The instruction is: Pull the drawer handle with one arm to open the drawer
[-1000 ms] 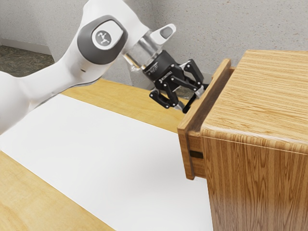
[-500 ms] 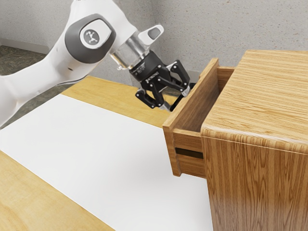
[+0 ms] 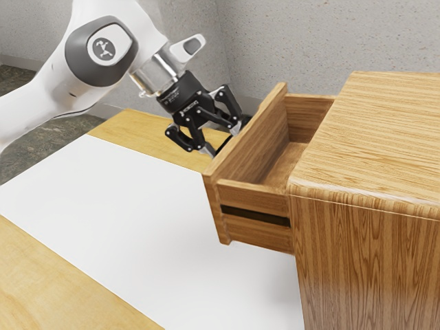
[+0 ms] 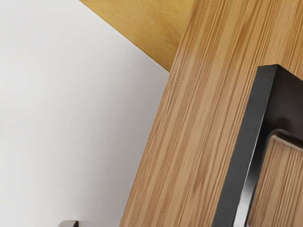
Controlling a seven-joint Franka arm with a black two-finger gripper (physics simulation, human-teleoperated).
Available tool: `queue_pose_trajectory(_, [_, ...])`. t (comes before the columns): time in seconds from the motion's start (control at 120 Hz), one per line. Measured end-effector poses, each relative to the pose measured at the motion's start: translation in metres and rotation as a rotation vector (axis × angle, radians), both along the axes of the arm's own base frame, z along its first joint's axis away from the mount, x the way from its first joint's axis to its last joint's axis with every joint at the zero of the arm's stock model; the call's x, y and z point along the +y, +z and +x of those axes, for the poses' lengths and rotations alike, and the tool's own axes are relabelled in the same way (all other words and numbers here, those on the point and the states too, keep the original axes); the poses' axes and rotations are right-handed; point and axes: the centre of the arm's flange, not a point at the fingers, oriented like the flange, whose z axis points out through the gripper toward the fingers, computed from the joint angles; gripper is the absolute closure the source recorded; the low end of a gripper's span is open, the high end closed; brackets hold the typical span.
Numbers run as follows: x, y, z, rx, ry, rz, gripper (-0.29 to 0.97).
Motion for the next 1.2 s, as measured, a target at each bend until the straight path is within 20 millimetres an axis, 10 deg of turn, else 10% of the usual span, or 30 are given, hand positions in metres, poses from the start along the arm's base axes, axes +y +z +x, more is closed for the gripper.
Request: queue_pose_trajectory(1.2, [0.094,0.010,-0.033,0.030,0.095,0.038,0.30])
